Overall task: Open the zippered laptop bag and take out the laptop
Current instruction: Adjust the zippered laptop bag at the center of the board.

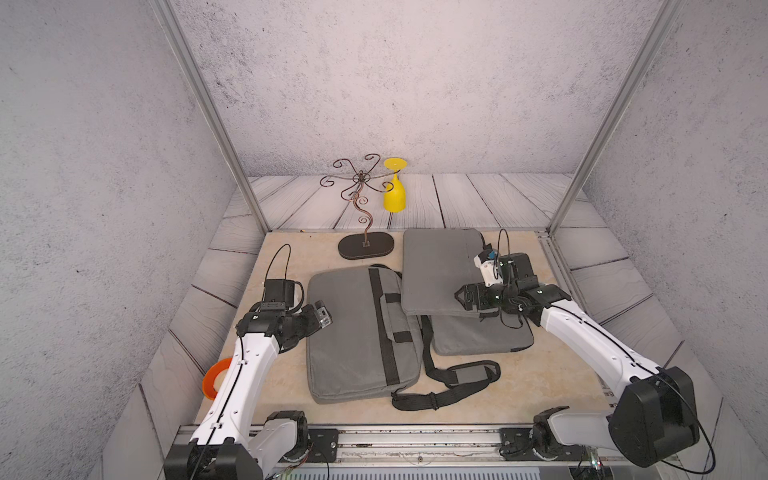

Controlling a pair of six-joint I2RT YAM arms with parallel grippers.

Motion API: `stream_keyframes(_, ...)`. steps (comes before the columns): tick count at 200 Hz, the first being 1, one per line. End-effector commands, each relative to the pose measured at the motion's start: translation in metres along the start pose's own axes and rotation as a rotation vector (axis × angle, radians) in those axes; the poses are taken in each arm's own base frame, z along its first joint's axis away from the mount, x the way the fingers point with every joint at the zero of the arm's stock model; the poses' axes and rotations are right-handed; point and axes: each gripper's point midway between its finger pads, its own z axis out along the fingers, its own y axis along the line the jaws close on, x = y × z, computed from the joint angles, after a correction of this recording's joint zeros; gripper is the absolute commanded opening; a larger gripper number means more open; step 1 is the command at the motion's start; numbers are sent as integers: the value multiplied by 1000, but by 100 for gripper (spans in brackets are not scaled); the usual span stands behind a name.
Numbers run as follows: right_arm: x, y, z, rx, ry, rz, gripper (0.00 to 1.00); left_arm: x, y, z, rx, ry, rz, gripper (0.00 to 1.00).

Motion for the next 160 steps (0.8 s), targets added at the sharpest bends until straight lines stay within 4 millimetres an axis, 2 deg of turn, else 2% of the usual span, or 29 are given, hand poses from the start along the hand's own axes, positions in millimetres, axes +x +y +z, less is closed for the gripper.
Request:
stream_keyframes(1,4,14,12,22,65,-26,99,15,14,7,-45,42,-35,100)
stream_keyframes(17,3,22,24,47,85,-72,99,14,19,14,-68,38,-17,95)
stream_keyframes(36,-4,32,37,65,95,-116,99,9,29,19,-129,35,20,80)
stream_keyframes(51,-8,41,49,81,106,-156,99,4,32,23,-159,38,44,74)
stream_keyframes(102,-18,76,86,107,126,-260,99,0,47,43,-251,104,93,67)
stream_keyframes(128,-23,90,103,156,125,-305,99,-5,38,54,-199,95,97,61)
stream_keyframes(160,-28,94,127,254,117,-340,97,-5,35,60,-180,112,120,45)
